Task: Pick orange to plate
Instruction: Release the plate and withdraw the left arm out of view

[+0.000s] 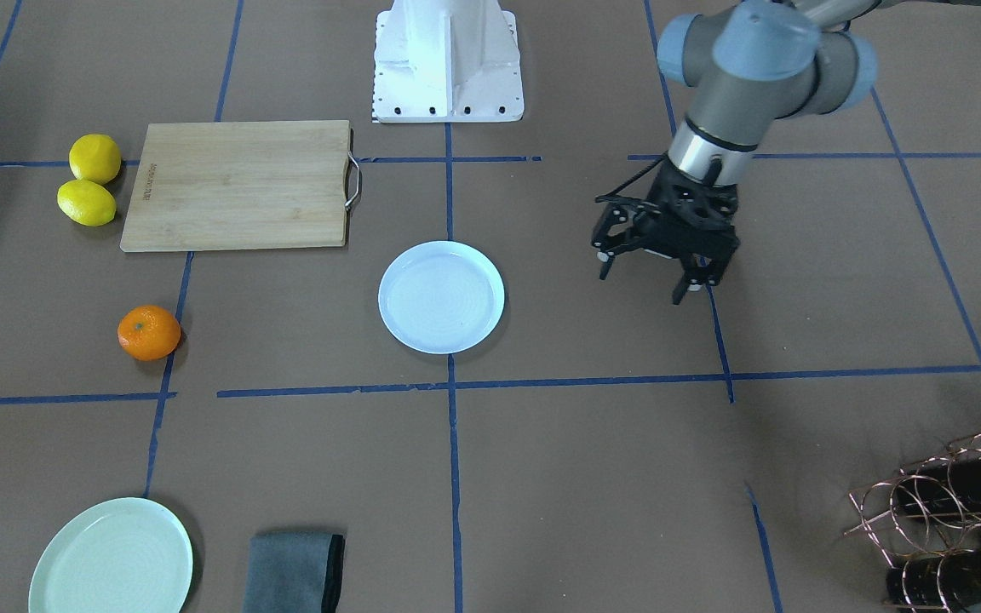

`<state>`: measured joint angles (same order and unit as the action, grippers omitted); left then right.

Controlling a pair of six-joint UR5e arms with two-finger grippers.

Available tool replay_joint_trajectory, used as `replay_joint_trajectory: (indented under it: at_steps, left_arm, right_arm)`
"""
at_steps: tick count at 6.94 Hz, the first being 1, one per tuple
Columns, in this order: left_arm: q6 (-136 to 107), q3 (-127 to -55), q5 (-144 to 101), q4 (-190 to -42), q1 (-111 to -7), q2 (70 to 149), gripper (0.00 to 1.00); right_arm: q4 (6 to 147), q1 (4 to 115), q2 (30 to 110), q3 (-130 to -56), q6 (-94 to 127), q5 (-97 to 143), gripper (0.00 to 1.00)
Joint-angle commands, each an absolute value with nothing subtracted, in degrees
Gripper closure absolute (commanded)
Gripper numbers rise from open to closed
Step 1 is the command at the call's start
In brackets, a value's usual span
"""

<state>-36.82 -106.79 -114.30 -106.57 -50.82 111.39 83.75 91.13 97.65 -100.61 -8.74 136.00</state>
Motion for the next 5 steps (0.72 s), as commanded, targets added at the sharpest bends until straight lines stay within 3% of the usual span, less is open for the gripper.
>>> replay_joint_trajectory:
  at_steps: [1,3,4,5]
  left_arm:
    - [-20.3,-107.3,-128.4,-102.1,-66.5,102.4,0.00]
    - [0.7,-104.6,-128.9,-81.6,-78.3,100.9,0.00]
    - [12.8,-103.3,-129.0,-77.6,-86.1,100.0,0.00]
    - [19.6,-102.0,-129.5,-77.9,-91.6,93.4,0.00]
  right_arm:
    - [83.1,85.5,97.6,-108.2,3.2,136.8,0.00]
    - [79.3,78.7,94.0,-110.0,7.3,136.5,0.00]
    - [78.8,75.3,91.0,-110.2,14.3,136.8,0.00]
    - [76.1,69.8,89.5,-110.4,22.1,136.1,0.00]
